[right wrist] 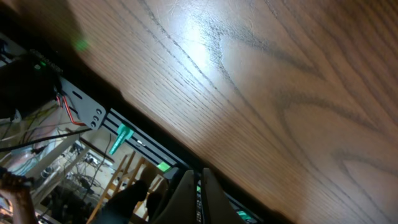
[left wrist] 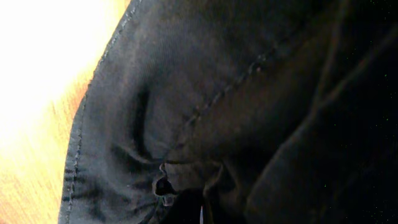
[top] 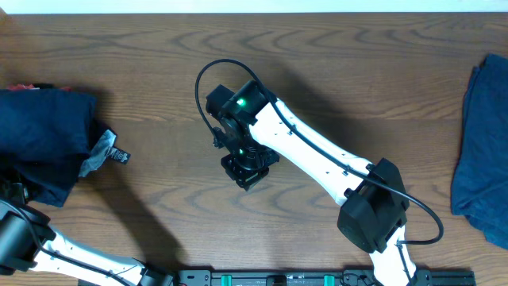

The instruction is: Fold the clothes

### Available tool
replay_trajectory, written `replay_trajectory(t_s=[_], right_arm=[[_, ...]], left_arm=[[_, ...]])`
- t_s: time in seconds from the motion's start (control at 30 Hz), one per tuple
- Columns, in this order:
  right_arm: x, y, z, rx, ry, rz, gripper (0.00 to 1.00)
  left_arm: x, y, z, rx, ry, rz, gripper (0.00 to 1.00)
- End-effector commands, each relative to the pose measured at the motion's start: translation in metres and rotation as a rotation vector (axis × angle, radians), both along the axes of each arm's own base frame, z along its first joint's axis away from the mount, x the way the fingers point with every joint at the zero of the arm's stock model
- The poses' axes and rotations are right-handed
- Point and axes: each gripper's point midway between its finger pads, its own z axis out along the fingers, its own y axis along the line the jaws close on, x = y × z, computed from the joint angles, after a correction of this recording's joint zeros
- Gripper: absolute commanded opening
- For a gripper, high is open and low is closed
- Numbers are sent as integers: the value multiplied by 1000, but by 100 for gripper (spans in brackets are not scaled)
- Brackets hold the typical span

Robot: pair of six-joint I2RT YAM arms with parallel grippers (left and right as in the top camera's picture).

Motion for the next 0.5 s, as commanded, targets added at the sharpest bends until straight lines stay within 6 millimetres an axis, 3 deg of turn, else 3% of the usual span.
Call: replay_trajectory(t_s=[0.0,0.07,0.23,0.3,0.47], right_arm=[[0,8,9,35,-19,-1,5],[1,9,8,39,-23,-1,6],[6,12,7,54,-46,0,11],[9,15,7,66,-57,-2,11],[18,15,7,81,-70,-19,8]], left_arm=[[-37,-16,-70,-74,208,44,6],[-31,-16,-63,-79,178,60,9],[-20,-9,-33,-37,113,73,50],[-14,-6,-17,0,93,56,59],[-2,-5,30,94,43,32,60]])
